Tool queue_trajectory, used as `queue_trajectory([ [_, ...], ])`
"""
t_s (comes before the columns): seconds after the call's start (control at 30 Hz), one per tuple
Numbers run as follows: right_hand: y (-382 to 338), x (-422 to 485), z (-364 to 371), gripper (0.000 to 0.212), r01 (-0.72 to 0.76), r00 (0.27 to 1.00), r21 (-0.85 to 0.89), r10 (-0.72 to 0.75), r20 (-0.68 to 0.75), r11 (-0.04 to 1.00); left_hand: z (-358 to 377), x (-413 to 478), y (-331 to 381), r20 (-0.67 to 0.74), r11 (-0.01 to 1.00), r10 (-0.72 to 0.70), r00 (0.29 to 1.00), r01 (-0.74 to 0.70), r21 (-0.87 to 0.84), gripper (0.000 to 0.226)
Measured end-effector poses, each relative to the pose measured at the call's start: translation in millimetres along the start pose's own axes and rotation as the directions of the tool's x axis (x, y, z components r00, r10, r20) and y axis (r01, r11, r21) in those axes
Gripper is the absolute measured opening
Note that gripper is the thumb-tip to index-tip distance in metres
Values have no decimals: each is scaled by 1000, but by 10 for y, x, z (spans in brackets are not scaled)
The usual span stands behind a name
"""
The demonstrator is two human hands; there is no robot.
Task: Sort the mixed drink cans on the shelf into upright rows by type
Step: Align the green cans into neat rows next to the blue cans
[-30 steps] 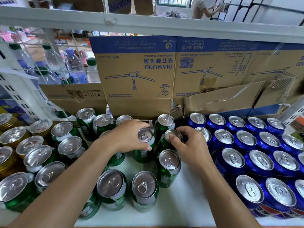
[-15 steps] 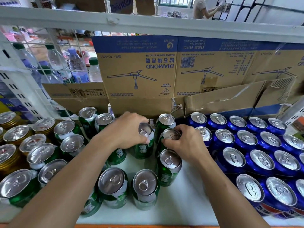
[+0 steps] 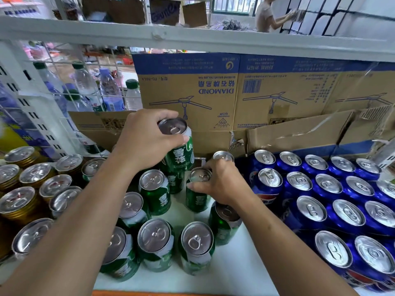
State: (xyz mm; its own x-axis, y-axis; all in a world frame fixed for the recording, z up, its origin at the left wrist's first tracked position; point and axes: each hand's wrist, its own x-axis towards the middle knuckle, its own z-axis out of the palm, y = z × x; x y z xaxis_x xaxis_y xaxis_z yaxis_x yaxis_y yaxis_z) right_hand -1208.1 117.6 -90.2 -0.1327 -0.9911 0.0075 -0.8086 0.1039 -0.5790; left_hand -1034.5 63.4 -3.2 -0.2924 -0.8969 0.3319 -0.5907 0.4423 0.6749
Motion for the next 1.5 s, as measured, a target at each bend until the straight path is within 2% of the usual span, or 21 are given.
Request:
queue_trajectory([
  [0.17,5,-14,-70,45,7,997,36,-10,71,999,2,-24,19,-23,998,8,1000,-9,-57,53],
  [0.37,175,-209,-262,53,11,1000,129,-14,25,992,133,-59,248,16,988,94,995,-91,-122,60],
  [0.47,279,-301,-380,49,35,999,278,-36,0,960,193,-57,416,20,972,165,986,-159,-176,57],
  [0.53,277,-385,-483,59,82,996,432,-59,-66,898,229,-36,524,41,960,204,978,-191,-203,54],
  [0.6,243,-439,-595,75,157,979,490,-70,-191,857,277,-21,612,81,954,235,969,-213,-212,55],
  [0.7,162,-457,-698,71,257,953,492,-133,-272,832,390,-41,674,205,947,268,941,-219,-234,64],
  [0.83,206,-430,-644,67,173,963,421,-63,-264,890,484,-65,578,387,957,261,884,-186,-221,64],
  [0.9,271,-409,-602,69,93,964,413,21,-264,906,427,-40,424,421,980,197,885,-163,-116,59],
  [0.97,323,-384,-577,67,30,960,396,84,-267,918,357,-30,218,453,981,95,886,-162,111,58],
  [1.03,338,-366,-550,65,-10,962,360,107,-251,933,330,-80,57,533,948,-15,846,-158,277,61],
  [1.13,318,-364,-473,58,-44,972,319,114,-205,947,442,-190,-66,619,894,-134,773,-175,413,73],
  [1.3,341,-322,-336,48,-122,980,277,159,-116,953,646,-230,-177,620,875,-177,765,-166,455,67],
  [1.5,423,-270,-273,38,-195,979,295,203,2,935,665,-192,-231,627,908,-154,763,-142,395,72],
])
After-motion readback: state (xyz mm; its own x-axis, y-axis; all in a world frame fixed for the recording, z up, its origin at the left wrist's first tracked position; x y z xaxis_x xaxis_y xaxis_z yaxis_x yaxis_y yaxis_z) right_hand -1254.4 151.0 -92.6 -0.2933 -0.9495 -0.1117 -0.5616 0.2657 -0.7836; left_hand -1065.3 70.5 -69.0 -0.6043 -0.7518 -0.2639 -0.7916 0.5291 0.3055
